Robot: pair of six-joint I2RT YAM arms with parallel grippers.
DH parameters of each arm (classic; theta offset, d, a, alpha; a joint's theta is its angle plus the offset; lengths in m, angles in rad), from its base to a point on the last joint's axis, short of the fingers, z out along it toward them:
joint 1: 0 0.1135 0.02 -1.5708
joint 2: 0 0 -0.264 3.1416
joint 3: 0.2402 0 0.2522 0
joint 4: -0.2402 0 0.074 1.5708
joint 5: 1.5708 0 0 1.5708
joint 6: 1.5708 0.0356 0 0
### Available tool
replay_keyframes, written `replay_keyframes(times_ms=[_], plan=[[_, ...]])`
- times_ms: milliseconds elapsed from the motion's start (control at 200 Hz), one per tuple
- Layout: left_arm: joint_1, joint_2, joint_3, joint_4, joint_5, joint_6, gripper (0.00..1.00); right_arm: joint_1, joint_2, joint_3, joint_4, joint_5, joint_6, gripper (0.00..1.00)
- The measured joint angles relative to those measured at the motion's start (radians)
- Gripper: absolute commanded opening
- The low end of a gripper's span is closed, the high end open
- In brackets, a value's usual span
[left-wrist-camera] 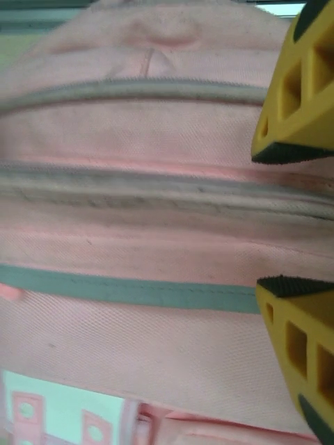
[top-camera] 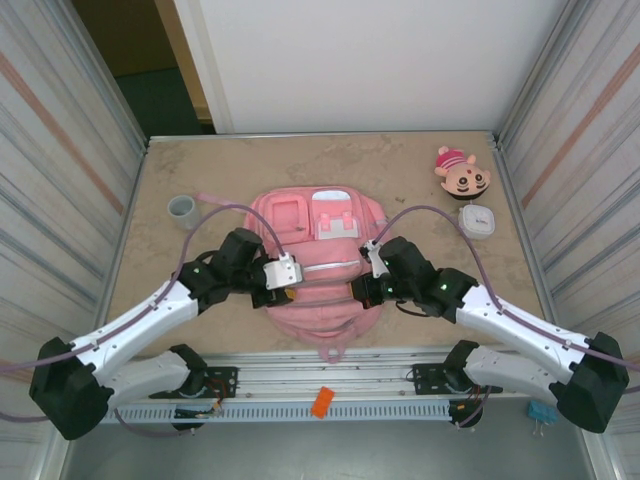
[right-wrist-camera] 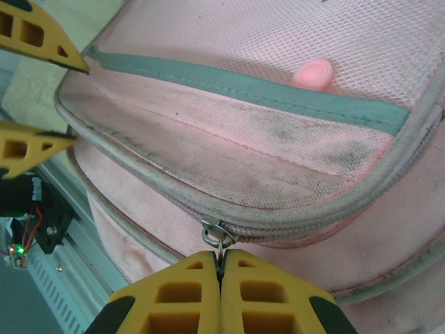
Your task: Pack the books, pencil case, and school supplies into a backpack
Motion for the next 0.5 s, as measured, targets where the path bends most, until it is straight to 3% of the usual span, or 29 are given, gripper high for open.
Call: replay_keyframes(times_ms=[180, 286, 361, 501], plan=[[-0.148, 0.086, 0.072, 0.048, -0.014, -0.036, 0.61, 0.008, 0.003, 0.000, 0.007, -0.008, 0.000, 0.00], [-0.186, 0.182, 0.126, 0.093, -0.032, -0.043, 0.55, 0.013, 0.003, 0.000, 0.007, -0.009, 0.000, 0.00], [-0.191, 0.245, 0.148, 0.131, -0.055, -0.052, 0.48, 0.013, 0.003, 0.000, 0.007, -0.010, 0.000, 0.00], [-0.191, 0.310, 0.152, 0.183, -0.100, -0.068, 0.21, 0.013, 0.003, 0.000, 0.004, -0.007, 0.000, 0.00]])
